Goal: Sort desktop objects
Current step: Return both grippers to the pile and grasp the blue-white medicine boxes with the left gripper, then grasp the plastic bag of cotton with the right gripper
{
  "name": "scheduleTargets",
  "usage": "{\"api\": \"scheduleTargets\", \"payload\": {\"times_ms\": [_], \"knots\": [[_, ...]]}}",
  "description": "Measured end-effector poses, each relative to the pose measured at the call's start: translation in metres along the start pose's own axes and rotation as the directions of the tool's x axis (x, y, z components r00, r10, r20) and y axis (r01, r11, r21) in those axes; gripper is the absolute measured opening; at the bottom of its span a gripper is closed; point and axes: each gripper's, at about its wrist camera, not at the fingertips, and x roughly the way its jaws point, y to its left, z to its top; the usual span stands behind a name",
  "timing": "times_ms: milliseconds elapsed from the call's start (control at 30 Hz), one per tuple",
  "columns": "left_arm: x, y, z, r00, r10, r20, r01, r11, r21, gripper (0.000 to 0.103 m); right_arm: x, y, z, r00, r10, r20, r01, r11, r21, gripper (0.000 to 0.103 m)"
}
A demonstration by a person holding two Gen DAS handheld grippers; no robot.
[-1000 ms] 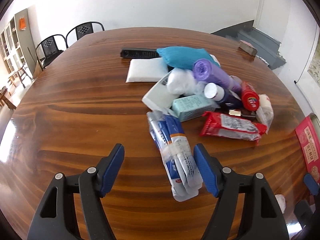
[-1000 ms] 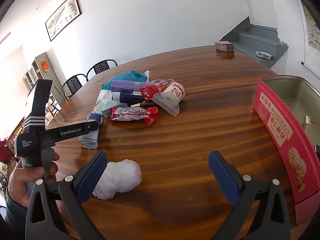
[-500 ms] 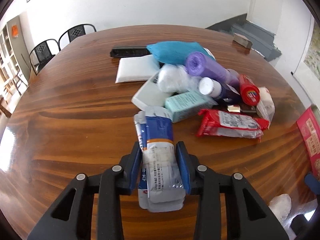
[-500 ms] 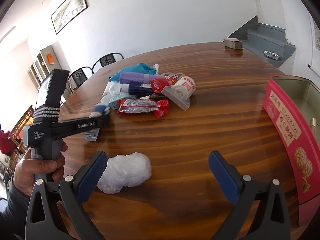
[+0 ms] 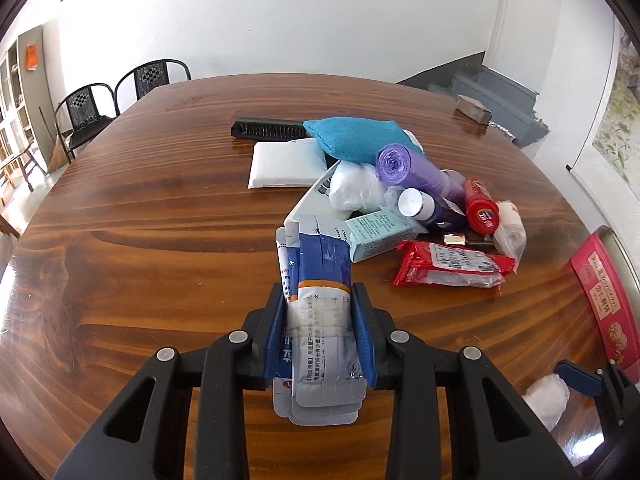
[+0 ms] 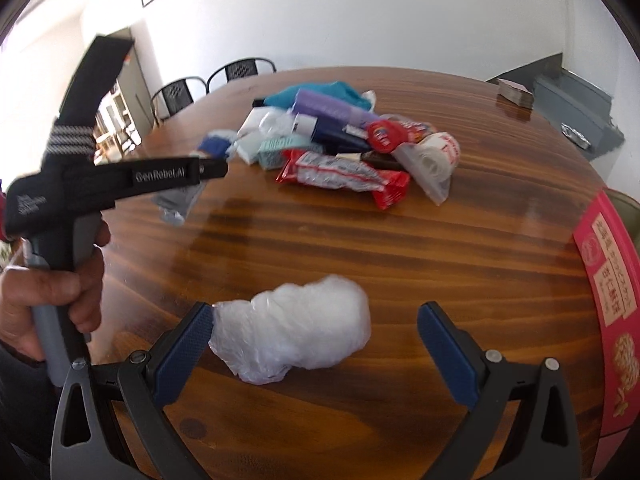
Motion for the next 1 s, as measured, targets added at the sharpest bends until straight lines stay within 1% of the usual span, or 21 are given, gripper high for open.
{"api": "scheduleTargets", "payload": {"times_ms": [167, 267, 367, 400, 500, 567, 733, 800, 867, 900, 933, 967, 1000], "knots": [[-0.002, 0.004, -0.002, 1.0, -0.008, 0.001, 0.008, 1.0, -0.017, 0.035, 0.012, 0.004, 0.003, 0.999, -0.023, -0.043, 0.022, 0.999, -0.033, 0.102], [-0.003, 0.004, -0.003, 1.0, -0.013, 0.003, 0.013, 1.0, -0.018, 0.035, 0.014, 0.005, 0.004, 0.999, -0.024, -0.044, 0.022, 0.999, -0.036, 0.102], [-0.005, 0.001, -0.004, 1.0, -0.021, 0.005, 0.021, 1.0, -0.011, 0.035, 0.015, 0.002, 0.006, 0.999, -0.02, -0.041, 0.019, 1.0, -0.017, 0.097], [-0.005, 0.0, -0.005, 1.0, -0.023, 0.005, 0.023, 1.0, -0.009, 0.035, 0.016, 0.001, 0.007, 0.999, -0.009, -0.043, 0.009, 1.0, -0.006, 0.097], [-0.006, 0.0, -0.005, 1.0, -0.028, 0.007, 0.028, 1.0, -0.01, 0.035, 0.015, -0.009, 0.008, 0.997, 0.061, -0.046, -0.058, 0.996, 0.074, 0.098], [-0.007, 0.0, -0.005, 0.999, -0.031, 0.009, 0.031, 0.999, -0.013, 0.035, 0.013, -0.013, 0.012, 0.997, 0.074, -0.036, -0.069, 0.991, 0.113, 0.099], [-0.01, 0.001, -0.005, 0.999, -0.035, 0.015, 0.036, 0.999, -0.012, 0.035, 0.009, -0.004, 0.023, 0.998, 0.053, 0.013, -0.054, 0.994, 0.093, 0.099], [-0.011, 0.002, -0.005, 0.999, -0.037, 0.016, 0.037, 0.999, -0.013, 0.035, 0.013, 0.002, 0.027, 0.999, 0.04, 0.018, -0.041, 0.996, 0.075, 0.098], [-0.012, 0.003, -0.005, 0.999, -0.038, 0.018, 0.038, 0.999, -0.014, 0.035, 0.019, 0.006, 0.03, 1.0, 0.024, 0.016, -0.025, 0.998, 0.059, 0.096], [-0.012, 0.004, -0.006, 0.999, -0.038, 0.019, 0.039, 0.999, -0.014, 0.035, 0.023, 0.008, 0.032, 1.0, 0.025, 0.01, -0.025, 0.998, 0.055, 0.089], [-0.012, 0.005, -0.006, 0.999, -0.038, 0.02, 0.038, 0.999, -0.016, 0.035, 0.027, 0.009, 0.032, 0.999, 0.032, -0.002, -0.031, 0.998, 0.053, 0.076], [-0.012, 0.006, -0.006, 0.999, -0.038, 0.02, 0.038, 0.999, -0.017, 0.035, 0.032, 0.009, 0.032, 0.999, 0.041, -0.02, -0.039, 0.998, 0.056, 0.068], [-0.012, 0.007, -0.006, 0.999, -0.038, 0.019, 0.038, 0.999, -0.02, 0.035, 0.034, 0.009, 0.03, 0.998, 0.048, -0.029, -0.046, 0.997, 0.06, 0.054]]}}
